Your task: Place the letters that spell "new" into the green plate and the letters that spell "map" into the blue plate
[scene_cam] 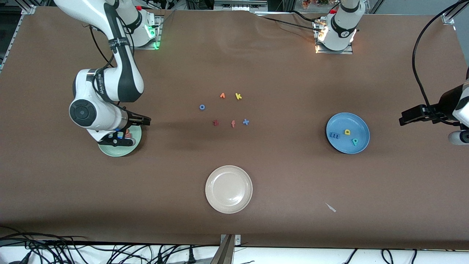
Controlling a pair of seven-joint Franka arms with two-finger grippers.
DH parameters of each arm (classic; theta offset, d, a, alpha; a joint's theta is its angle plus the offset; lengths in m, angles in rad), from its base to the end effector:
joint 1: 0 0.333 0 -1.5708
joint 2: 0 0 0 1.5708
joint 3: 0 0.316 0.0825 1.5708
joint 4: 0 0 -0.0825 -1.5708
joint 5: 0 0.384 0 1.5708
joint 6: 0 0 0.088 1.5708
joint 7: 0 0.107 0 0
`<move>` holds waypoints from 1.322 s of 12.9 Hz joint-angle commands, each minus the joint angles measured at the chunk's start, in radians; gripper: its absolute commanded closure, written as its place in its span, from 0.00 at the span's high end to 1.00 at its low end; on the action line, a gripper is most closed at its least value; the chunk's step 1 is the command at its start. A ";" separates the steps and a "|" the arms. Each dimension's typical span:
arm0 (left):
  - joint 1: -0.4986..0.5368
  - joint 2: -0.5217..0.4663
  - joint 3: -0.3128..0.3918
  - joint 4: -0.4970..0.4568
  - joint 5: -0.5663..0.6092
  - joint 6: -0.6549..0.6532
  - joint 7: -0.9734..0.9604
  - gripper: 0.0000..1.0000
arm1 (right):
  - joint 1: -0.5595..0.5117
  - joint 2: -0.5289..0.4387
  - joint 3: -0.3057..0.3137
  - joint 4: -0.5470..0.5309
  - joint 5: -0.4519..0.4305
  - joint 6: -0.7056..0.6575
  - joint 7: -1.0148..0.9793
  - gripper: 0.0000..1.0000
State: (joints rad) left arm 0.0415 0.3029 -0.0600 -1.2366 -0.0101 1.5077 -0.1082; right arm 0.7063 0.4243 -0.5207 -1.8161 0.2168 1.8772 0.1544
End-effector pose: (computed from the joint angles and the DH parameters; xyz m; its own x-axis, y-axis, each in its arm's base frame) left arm 0.6386 -0.0065 0.5950 0.9953 0.0911 -0.0341 0.0919 -0.9955 0.0244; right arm 0.5868 0.1465 0.3112 0.9561 -0.0673 -0.2853 -0.0483 -0.9961 0.0732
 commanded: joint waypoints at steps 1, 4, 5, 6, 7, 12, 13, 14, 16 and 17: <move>-0.012 -0.146 0.022 -0.236 -0.028 0.135 0.025 1.00 | 0.013 -0.001 -0.001 0.089 0.012 -0.102 0.050 1.00; -0.028 -0.195 0.029 -0.332 -0.048 0.195 0.071 1.00 | -0.077 -0.031 0.136 0.121 -0.008 -0.130 0.112 1.00; -0.011 -0.196 0.028 -0.331 -0.048 0.207 0.079 1.00 | -0.173 -0.050 0.253 0.121 -0.037 -0.125 0.152 1.00; -0.005 -0.189 0.023 -0.307 -0.044 0.207 0.081 1.00 | -0.251 -0.071 0.333 0.116 -0.087 -0.122 0.162 1.00; -0.011 -0.186 0.023 -0.305 -0.035 0.200 0.081 1.00 | -0.325 -0.105 0.405 0.104 -0.111 -0.122 0.154 1.00; -0.014 -0.174 0.023 -0.294 -0.030 0.146 0.142 1.00 | -0.530 -0.243 0.531 0.093 -0.143 -0.109 0.057 1.00; -0.017 -0.163 0.025 -0.288 -0.030 0.144 0.139 1.00 | -0.538 -0.275 0.531 0.096 -0.189 -0.118 0.056 1.00; -0.011 -0.162 0.023 -0.284 -0.030 0.140 0.139 1.00 | -0.544 -0.312 0.531 0.097 -0.215 -0.121 0.056 1.00; -0.008 -0.157 0.023 -0.284 -0.031 0.132 0.139 1.00 | -0.570 -0.329 0.518 0.124 -0.200 -0.209 0.054 1.00; -0.005 -0.157 0.023 -0.284 -0.031 0.132 0.143 1.00 | -0.573 -0.340 0.495 0.141 -0.208 -0.237 0.056 1.00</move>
State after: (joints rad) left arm 0.0306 0.1507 -0.0420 -1.5183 -0.0237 1.6510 0.0055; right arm 0.1599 0.1066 -0.0164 -1.6957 0.0262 1.6972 0.2191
